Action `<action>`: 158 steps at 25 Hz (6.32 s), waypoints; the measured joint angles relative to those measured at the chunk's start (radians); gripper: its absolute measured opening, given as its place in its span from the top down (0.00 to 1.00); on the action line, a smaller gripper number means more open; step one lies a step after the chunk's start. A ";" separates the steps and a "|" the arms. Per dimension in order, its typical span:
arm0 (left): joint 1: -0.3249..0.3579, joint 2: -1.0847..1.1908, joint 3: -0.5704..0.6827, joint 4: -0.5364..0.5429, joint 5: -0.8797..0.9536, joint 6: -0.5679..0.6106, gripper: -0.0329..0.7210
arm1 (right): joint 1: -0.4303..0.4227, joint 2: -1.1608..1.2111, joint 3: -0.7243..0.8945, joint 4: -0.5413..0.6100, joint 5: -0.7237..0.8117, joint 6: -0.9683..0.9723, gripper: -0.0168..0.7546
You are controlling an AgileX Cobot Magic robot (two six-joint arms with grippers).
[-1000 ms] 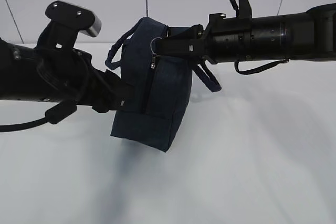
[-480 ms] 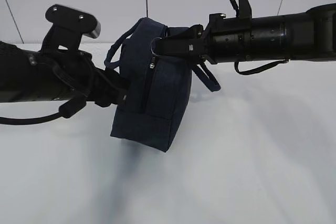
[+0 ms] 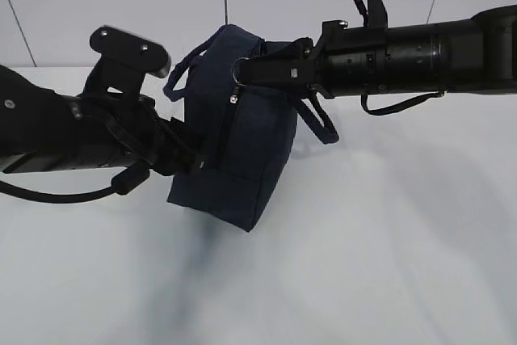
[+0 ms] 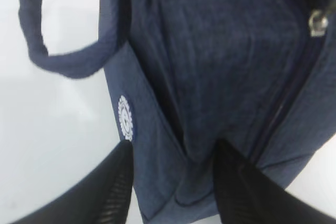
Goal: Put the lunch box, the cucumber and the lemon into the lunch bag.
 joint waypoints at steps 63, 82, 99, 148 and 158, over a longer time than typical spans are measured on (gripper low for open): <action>-0.025 0.028 -0.077 -0.109 0.192 0.002 0.96 | 0.000 -0.019 -0.102 -0.022 -0.183 0.071 0.97; -0.025 0.016 -0.065 -0.109 0.264 0.002 0.96 | 0.000 -0.023 -0.137 -0.041 -0.264 0.076 0.97; -0.025 -0.123 0.061 -0.098 0.323 0.002 0.96 | 0.007 0.027 -0.190 -0.048 -0.307 0.079 0.97; -0.025 -0.129 0.067 -0.101 0.405 0.002 0.84 | 0.004 0.273 -0.416 -0.027 -0.317 0.076 0.97; -0.025 -0.177 0.067 -0.105 0.426 0.002 0.44 | 0.002 0.273 -0.416 -0.027 -0.279 0.094 0.97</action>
